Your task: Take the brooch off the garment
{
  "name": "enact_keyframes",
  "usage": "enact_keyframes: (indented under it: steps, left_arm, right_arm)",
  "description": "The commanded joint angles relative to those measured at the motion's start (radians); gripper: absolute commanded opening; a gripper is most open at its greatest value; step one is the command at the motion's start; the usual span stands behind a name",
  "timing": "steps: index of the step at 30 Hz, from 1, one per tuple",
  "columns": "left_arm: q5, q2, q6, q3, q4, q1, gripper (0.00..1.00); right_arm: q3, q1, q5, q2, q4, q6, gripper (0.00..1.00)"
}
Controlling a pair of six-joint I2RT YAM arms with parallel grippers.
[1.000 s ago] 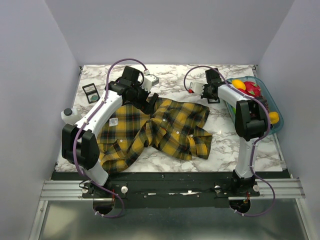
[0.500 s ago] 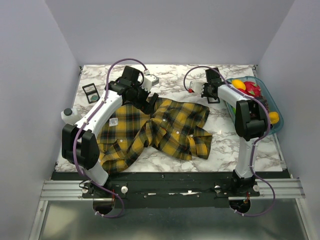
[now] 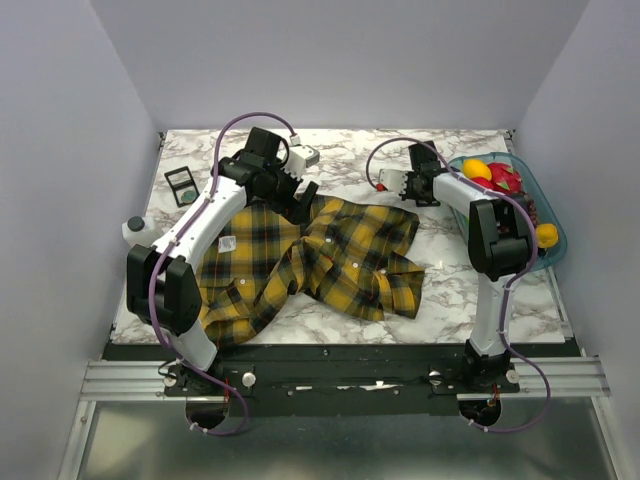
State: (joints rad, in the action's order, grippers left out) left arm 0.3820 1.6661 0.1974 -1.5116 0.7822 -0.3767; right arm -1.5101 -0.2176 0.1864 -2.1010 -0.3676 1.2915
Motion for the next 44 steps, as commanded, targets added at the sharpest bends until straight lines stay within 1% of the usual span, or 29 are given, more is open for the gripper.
enact_keyframes:
  steps: [1, 4, 12, 18, 19, 22, 23, 25, 26, 27, 29, 30, 31, 32, 33, 34, 35, 36, 37, 38, 39, 41, 44]
  left_arm:
    - [0.023, 0.012, 0.005, -0.029, 0.012, 0.001, 0.99]
    - [0.031, 0.007, 0.0, -0.035, 0.015, -0.001, 0.99]
    - [0.04, 0.006, 0.002, -0.045, 0.019, 0.001, 0.99]
    - [0.044, 0.007, 0.0, -0.047, 0.015, -0.002, 0.99]
    - [0.043, 0.012, -0.001, -0.047, 0.017, -0.002, 0.99]
    - [0.054, 0.02, -0.007, -0.055, 0.017, -0.004, 0.99]
    - [0.06, 0.026, -0.007, -0.059, 0.015, -0.002, 0.99]
    - [0.064, 0.032, -0.012, -0.062, 0.012, -0.004, 0.99]
    - [0.064, 0.034, -0.013, -0.062, 0.011, -0.002, 0.99]
    - [0.058, 0.034, -0.012, -0.061, 0.008, -0.004, 0.99]
    - [0.041, 0.034, -0.013, -0.058, 0.003, -0.004, 0.99]
    - [-0.007, 0.032, -0.016, -0.056, -0.01, -0.002, 0.99]
    - [-0.047, 0.031, -0.024, -0.056, -0.02, -0.004, 0.99]
    - [-0.086, 0.029, -0.024, -0.056, -0.03, -0.002, 0.99]
    - [-0.122, 0.032, -0.021, -0.071, -0.04, 0.001, 0.99]
    - [-0.199, 0.037, -0.013, -0.085, -0.04, 0.001, 0.99]
    - [-0.227, 0.049, -0.003, -0.1, -0.04, 0.004, 0.99]
    - [-0.256, 0.055, 0.003, -0.134, -0.037, 0.01, 0.99]
    - [-0.287, 0.061, 0.007, -0.151, -0.035, 0.022, 0.99]
    - [-0.298, 0.069, 0.011, -0.166, -0.034, 0.028, 0.99]
    - [-0.305, 0.073, 0.01, -0.191, -0.034, 0.033, 0.99]
    - [-0.313, 0.08, 0.011, -0.209, -0.029, 0.047, 0.99]
    - [-0.308, 0.08, 0.008, -0.222, -0.023, 0.05, 0.99]
  right_arm:
    - [0.021, -0.008, -0.022, 0.004, -0.031, -0.047, 0.31]
    - [0.039, -0.008, -0.034, 0.027, -0.034, -0.07, 0.36]
    - [0.053, -0.008, -0.065, 0.091, -0.047, -0.113, 0.41]
    - [0.005, -0.008, -0.123, 0.145, -0.143, -0.201, 0.43]
    - [-0.002, -0.006, -0.142, 0.159, -0.187, -0.21, 0.43]
    - [-0.025, -0.006, -0.246, 0.185, -0.295, -0.247, 0.43]
    - [-0.03, -0.006, -0.321, 0.193, -0.327, -0.253, 0.43]
    - [-0.038, -0.008, -0.411, 0.222, -0.394, -0.284, 0.43]
    - [-0.041, -0.006, -0.514, 0.263, -0.41, -0.303, 0.44]
    - [-0.048, -0.008, -0.568, 0.283, -0.422, -0.36, 0.45]
    - [-0.097, -0.008, -0.692, 0.337, -0.436, -0.44, 0.62]
    - [-0.119, -0.009, -0.708, 0.346, -0.433, -0.533, 0.69]
    - [-0.184, -0.012, -0.709, 0.351, -0.424, -0.576, 0.99]
    - [-0.221, -0.016, -0.697, 0.351, -0.421, -0.619, 1.0]
    - [-0.269, -0.016, -0.683, 0.343, -0.419, -0.711, 1.0]
    - [-0.303, -0.016, -0.647, 0.34, -0.377, -0.78, 1.0]
    - [-0.365, -0.016, -0.595, 0.335, -0.346, -0.855, 1.0]
    - [-0.395, -0.016, -0.459, 0.326, -0.317, -1.006, 1.0]
    - [-0.421, -0.016, -0.399, 0.322, -0.283, -1.061, 1.0]
    - [-0.476, -0.014, -0.343, 0.315, -0.278, -1.101, 1.0]
    - [-0.493, -0.016, -0.274, 0.312, -0.277, -1.145, 1.0]
    - [-0.484, -0.016, -0.255, 0.331, -0.255, -1.146, 1.0]
    - [-0.434, -0.017, -0.268, 0.361, -0.251, -1.141, 1.0]
